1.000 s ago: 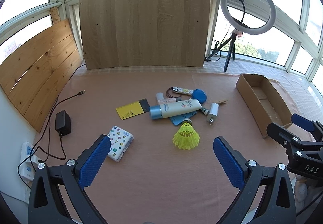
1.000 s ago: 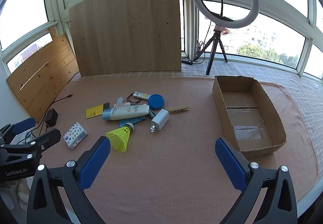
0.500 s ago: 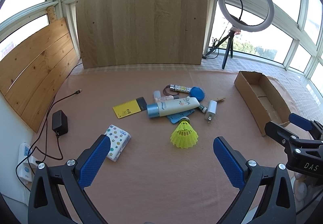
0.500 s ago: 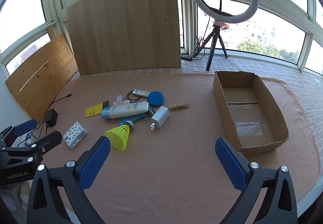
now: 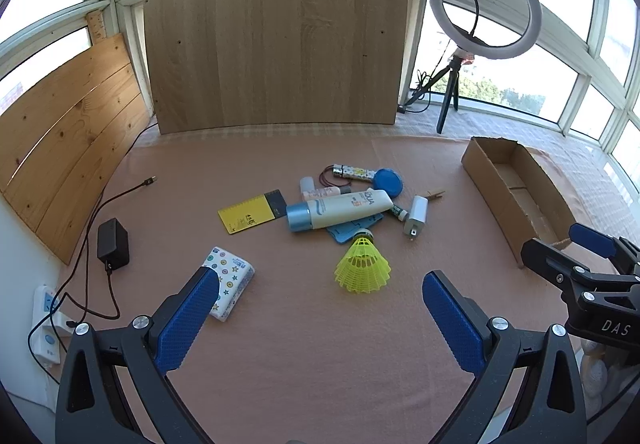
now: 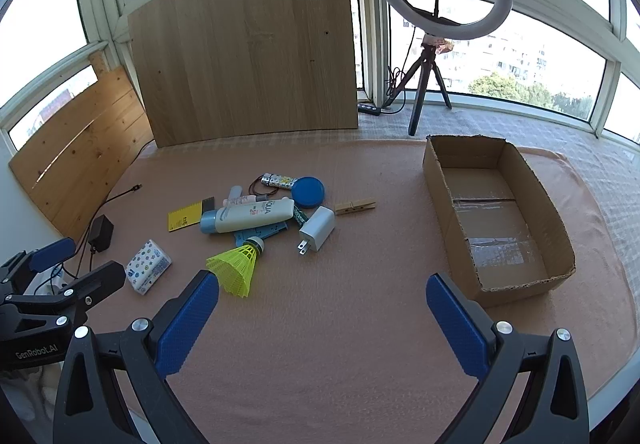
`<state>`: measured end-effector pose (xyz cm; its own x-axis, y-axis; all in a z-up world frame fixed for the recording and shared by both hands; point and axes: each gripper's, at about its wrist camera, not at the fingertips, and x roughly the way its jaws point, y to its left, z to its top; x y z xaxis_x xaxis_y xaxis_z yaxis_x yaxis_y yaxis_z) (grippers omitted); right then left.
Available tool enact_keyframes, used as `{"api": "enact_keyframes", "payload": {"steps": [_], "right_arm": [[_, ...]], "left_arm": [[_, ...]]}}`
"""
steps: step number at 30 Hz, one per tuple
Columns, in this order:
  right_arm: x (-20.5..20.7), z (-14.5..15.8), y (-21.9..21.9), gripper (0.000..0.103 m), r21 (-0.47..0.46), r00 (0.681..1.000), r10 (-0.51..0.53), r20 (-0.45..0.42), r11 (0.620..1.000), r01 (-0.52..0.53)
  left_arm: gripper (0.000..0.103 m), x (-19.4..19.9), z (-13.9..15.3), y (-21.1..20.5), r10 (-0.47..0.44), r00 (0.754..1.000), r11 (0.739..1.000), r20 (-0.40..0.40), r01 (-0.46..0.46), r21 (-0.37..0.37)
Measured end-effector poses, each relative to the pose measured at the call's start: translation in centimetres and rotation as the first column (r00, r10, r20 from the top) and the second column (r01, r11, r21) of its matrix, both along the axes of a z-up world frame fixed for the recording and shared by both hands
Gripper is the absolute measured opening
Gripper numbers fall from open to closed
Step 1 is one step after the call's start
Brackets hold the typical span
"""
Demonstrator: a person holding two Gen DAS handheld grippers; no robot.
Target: Organize objects
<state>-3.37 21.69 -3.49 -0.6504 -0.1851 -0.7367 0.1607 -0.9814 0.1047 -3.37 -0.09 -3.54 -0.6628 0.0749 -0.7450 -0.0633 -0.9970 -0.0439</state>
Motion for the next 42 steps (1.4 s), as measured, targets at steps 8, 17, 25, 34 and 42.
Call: {"api": "enact_keyframes", "payload": {"steps": [8,17,25,34,42], "right_arm": [[-0.5,-0.1,0.0,0.103,-0.006,1.000,0.000,0.012,1.000,0.000],[-0.8,-0.6,-0.2,0.103,-0.013,1.000,0.003,0.025,1.000,-0.003],[-1.3,-1.2,-0.3,0.103,-0.022,0.999,0.005,0.045,1.000,-0.004],[-2.9,-2.7,-0.4,0.103,-0.076,0.994,0.030,0.107,0.997,-0.022],[-5.1,-4.4,-0.7,0.103,-0.135,0.982,0.065,0.179,0.990,-0.041]], "left_arm": [[0.103,-0.4,-0.3,0.1,-0.007,1.000,1.000,0.007,0.007,0.005],[0.103,-0.8,-0.8,0.3,-0.030,0.999,1.000,0.017,0.030,0.008],[0.103,-1.4,-1.5,0.4,-0.043,0.999,0.999,0.029,0.043,0.013],[0.103,-2.9,-3.3,0.4,-0.093,0.994,0.994,0.062,0.089,0.059],[0.103,-4.7,-5.5,0.7,-0.158,0.983,0.984,0.089,0.149,0.102]]}}
